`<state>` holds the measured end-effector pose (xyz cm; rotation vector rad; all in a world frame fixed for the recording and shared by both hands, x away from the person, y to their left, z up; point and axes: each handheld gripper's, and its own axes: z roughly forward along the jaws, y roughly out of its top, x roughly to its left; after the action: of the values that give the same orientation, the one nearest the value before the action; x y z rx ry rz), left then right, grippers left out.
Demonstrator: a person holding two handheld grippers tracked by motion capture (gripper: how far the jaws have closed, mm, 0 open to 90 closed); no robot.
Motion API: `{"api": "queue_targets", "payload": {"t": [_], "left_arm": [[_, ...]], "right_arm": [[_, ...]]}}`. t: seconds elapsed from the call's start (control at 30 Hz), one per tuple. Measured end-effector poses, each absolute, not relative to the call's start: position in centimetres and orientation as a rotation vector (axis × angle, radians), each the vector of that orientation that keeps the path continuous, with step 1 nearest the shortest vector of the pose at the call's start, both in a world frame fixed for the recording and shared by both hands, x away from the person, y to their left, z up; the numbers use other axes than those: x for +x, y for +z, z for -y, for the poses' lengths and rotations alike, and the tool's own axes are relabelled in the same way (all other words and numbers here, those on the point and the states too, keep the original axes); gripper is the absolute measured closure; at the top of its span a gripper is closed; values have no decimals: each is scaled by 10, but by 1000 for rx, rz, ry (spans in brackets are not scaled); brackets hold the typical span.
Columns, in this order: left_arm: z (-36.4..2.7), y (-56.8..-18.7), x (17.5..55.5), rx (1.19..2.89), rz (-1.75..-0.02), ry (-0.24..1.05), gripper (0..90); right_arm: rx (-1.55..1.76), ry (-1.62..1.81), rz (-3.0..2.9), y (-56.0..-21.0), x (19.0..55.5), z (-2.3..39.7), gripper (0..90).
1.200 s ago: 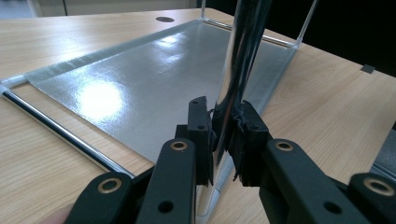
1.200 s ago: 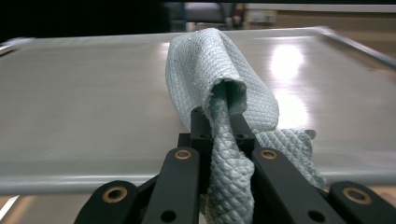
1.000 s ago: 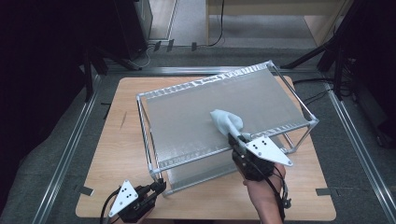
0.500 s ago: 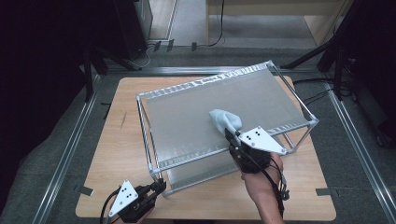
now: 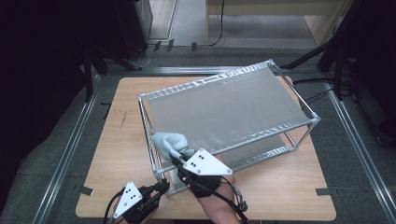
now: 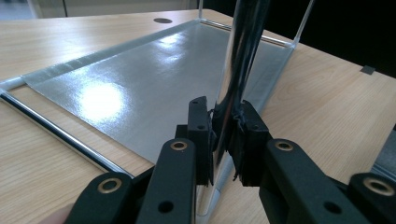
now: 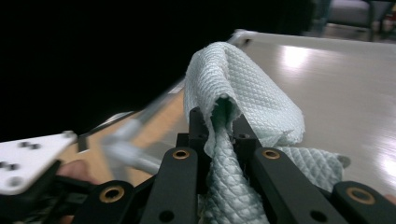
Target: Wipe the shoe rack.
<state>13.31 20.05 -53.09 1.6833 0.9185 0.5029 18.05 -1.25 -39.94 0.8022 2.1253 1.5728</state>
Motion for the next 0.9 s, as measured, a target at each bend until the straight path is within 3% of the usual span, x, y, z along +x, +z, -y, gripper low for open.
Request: {"api": "queue_targets", "payload": {"t": [0.2, 0.9], "left_arm": [[-202, -531, 134, 1681, -924, 503, 802], [-203, -531, 134, 1680, -924, 507, 802]], "right_arm": [[834, 1523, -2068, -397, 187, 35, 841], [1318, 1196, -1548, -395, 239, 248, 839]]}}
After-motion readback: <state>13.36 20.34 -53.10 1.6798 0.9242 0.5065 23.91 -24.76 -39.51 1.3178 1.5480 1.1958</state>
